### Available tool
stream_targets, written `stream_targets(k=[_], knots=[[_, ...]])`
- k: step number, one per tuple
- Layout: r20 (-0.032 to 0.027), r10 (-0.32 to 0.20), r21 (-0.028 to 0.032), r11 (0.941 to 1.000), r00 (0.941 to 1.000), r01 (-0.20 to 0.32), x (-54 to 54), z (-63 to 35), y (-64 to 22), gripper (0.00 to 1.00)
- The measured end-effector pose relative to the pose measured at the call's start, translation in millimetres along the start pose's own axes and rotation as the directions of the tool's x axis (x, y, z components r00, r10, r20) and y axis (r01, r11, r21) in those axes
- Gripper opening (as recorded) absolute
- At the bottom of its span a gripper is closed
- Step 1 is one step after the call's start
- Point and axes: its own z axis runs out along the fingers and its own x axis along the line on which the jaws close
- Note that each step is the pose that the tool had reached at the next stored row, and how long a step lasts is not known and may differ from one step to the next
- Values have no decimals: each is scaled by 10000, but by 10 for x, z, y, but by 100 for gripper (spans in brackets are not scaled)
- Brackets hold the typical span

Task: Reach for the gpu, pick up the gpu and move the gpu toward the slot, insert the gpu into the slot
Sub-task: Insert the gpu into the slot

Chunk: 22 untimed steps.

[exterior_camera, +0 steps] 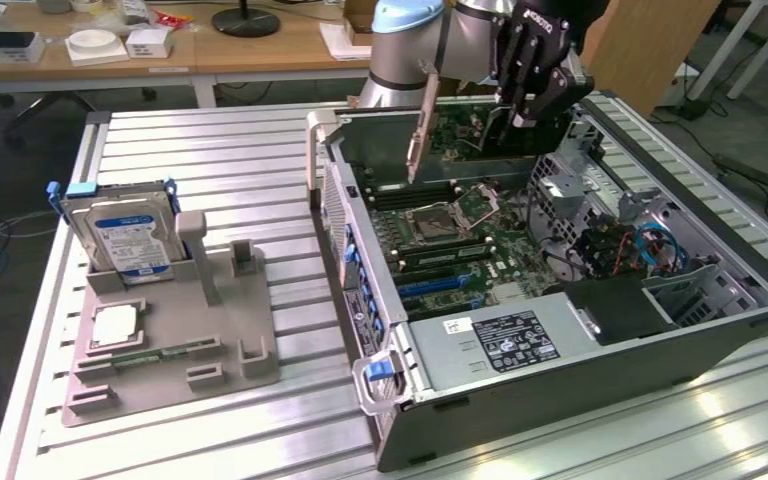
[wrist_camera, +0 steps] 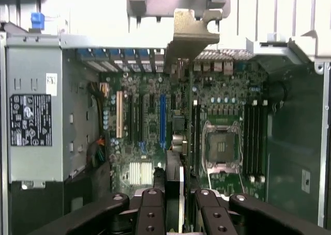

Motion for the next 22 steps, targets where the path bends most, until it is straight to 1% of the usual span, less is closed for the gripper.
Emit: stream_targets(k=[1, 2, 3, 6, 15, 22], knots=[[15, -3, 179, 9998, 10000, 3, 0, 0, 6, 27], [22, -2, 330, 9995, 10000, 1, 0, 1, 8, 27], [24, 40, 370, 9993, 10000, -40, -1, 7, 7, 27], [29, 325, 376, 9988, 9995, -326, -3, 41, 7, 27], [36, 332, 375, 9987, 9994, -333, 0, 194, 5, 27], [30, 332, 375, 9987, 9994, -333, 2, 315, 3, 27]])
